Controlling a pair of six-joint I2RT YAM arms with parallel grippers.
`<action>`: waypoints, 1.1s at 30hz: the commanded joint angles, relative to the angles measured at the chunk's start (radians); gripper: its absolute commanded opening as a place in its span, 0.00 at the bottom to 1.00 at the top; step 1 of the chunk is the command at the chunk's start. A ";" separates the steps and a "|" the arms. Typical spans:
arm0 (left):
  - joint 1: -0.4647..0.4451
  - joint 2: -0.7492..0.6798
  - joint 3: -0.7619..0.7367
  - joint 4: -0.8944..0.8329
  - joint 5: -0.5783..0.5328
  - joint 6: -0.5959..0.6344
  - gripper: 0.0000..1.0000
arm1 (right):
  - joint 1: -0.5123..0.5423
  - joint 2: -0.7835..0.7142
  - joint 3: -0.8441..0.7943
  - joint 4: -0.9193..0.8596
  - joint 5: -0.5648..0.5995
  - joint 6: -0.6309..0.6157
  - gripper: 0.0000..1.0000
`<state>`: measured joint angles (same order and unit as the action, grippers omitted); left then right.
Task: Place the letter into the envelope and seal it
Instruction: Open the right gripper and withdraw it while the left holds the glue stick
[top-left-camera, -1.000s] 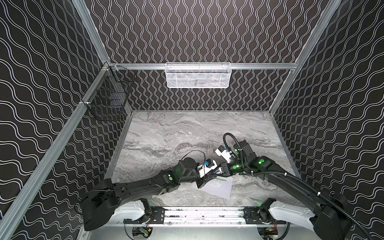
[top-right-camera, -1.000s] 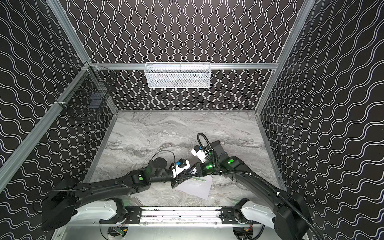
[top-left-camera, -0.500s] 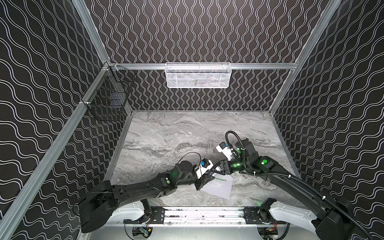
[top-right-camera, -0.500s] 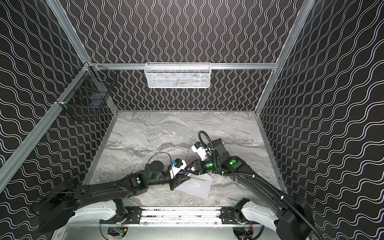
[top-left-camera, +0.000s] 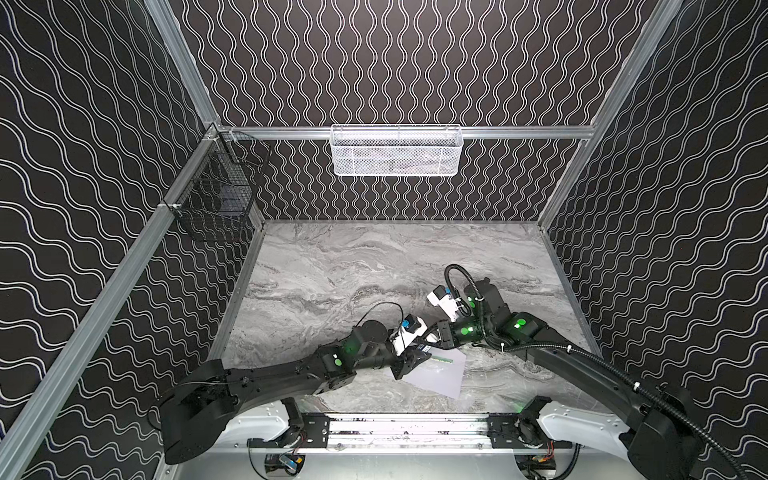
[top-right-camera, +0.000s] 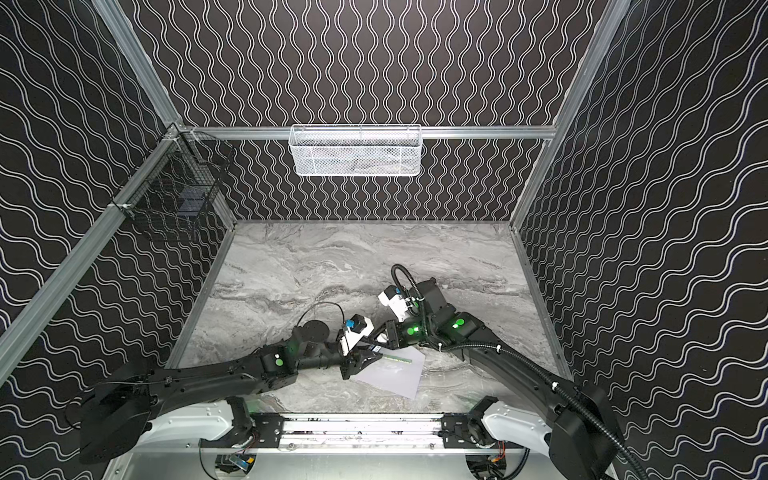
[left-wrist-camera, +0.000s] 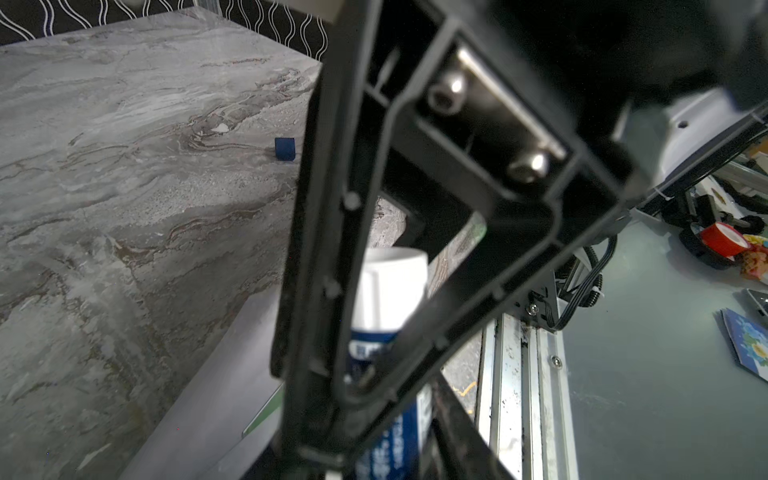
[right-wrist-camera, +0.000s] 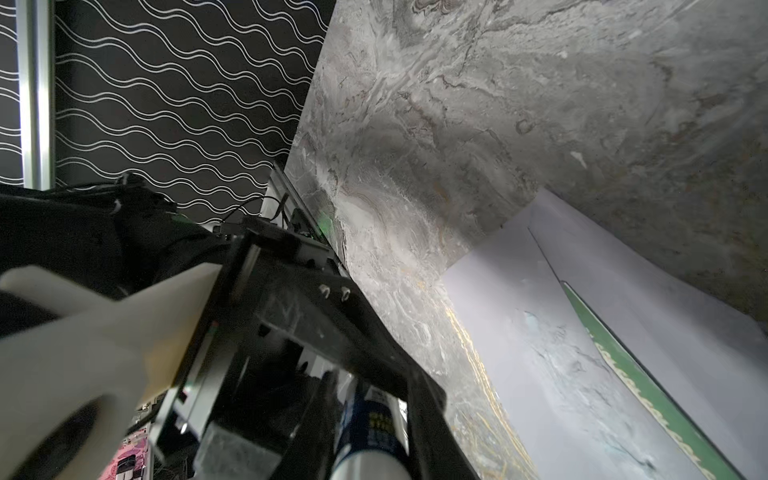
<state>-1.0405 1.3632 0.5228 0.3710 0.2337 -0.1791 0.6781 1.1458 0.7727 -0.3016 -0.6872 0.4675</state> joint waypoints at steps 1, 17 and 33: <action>0.001 0.002 0.016 0.041 -0.007 0.013 0.40 | 0.018 0.014 0.002 0.029 -0.028 0.003 0.03; 0.001 -0.032 -0.058 -0.042 -0.035 -0.163 0.04 | -0.016 0.002 -0.025 0.052 -0.002 -0.023 0.59; 0.015 0.066 -0.161 -0.139 0.004 -0.362 0.00 | -0.296 0.225 -0.075 0.068 -0.043 -0.148 0.70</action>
<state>-1.0336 1.4078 0.3729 0.2131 0.2161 -0.4973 0.3855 1.3430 0.7086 -0.2852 -0.6792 0.3397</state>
